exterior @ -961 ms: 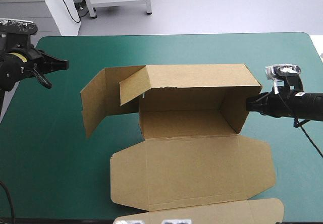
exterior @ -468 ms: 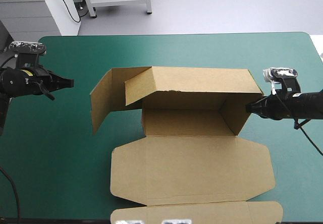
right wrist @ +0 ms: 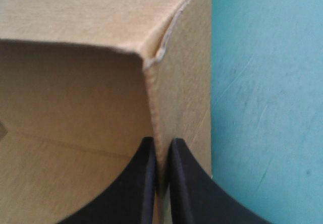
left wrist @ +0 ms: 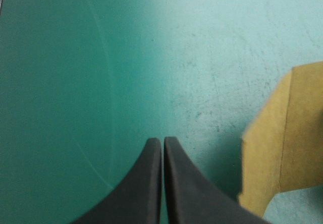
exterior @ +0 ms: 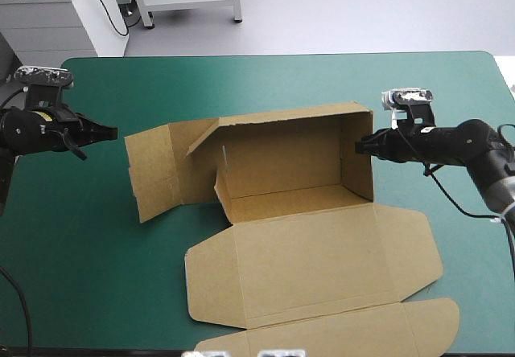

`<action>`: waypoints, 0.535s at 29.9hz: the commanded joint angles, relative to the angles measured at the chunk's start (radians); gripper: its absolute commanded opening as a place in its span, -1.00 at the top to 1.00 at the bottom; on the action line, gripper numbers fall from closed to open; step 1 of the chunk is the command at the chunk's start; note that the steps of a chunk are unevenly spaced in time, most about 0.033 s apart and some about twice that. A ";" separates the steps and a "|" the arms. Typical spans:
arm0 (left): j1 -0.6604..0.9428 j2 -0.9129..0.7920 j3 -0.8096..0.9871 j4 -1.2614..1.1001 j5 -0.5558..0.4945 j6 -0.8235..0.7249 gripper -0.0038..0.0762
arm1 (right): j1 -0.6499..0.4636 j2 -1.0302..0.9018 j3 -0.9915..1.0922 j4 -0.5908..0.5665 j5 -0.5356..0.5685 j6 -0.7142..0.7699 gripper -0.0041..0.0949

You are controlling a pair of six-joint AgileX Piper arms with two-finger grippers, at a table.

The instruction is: Fold the box

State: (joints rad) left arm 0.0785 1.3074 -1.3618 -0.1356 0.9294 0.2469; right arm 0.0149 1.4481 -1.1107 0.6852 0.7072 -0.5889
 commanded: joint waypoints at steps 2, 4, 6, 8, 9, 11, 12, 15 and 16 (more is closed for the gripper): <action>0.001 -0.031 -0.028 -0.016 -0.041 0.007 0.91 | 0.059 0.073 0.002 -0.009 -0.064 -0.005 0.91; 0.001 -0.031 -0.028 -0.017 -0.041 0.009 0.91 | 0.070 0.099 0.000 -0.009 -0.095 -0.024 0.91; 0.001 -0.031 -0.028 -0.019 -0.040 0.009 0.91 | 0.082 0.125 0.000 -0.009 -0.128 -0.047 0.91; 0.001 -0.031 -0.028 -0.019 -0.038 0.009 0.91 | 0.094 0.143 0.000 -0.009 -0.161 -0.058 0.91; 0.001 -0.031 -0.028 -0.019 -0.038 0.009 0.91 | 0.096 0.151 0.000 -0.009 -0.174 -0.061 0.91; 0.001 -0.031 -0.028 -0.023 -0.038 0.011 0.91 | 0.098 0.162 -0.005 -0.015 -0.203 -0.064 0.86; 0.001 -0.031 -0.028 -0.025 -0.038 0.011 0.91 | 0.098 0.163 -0.013 -0.023 -0.208 -0.064 0.81; 0.001 -0.031 -0.028 -0.027 -0.038 0.014 0.91 | 0.098 0.173 -0.042 -0.031 -0.213 -0.064 0.64; 0.001 -0.031 -0.028 -0.027 -0.038 0.014 0.91 | 0.098 0.177 -0.058 -0.031 -0.211 -0.061 0.55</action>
State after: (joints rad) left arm 0.0785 1.3074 -1.3618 -0.1410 0.9379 0.2565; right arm 0.1080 1.6265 -1.1463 0.7059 0.3981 -0.6377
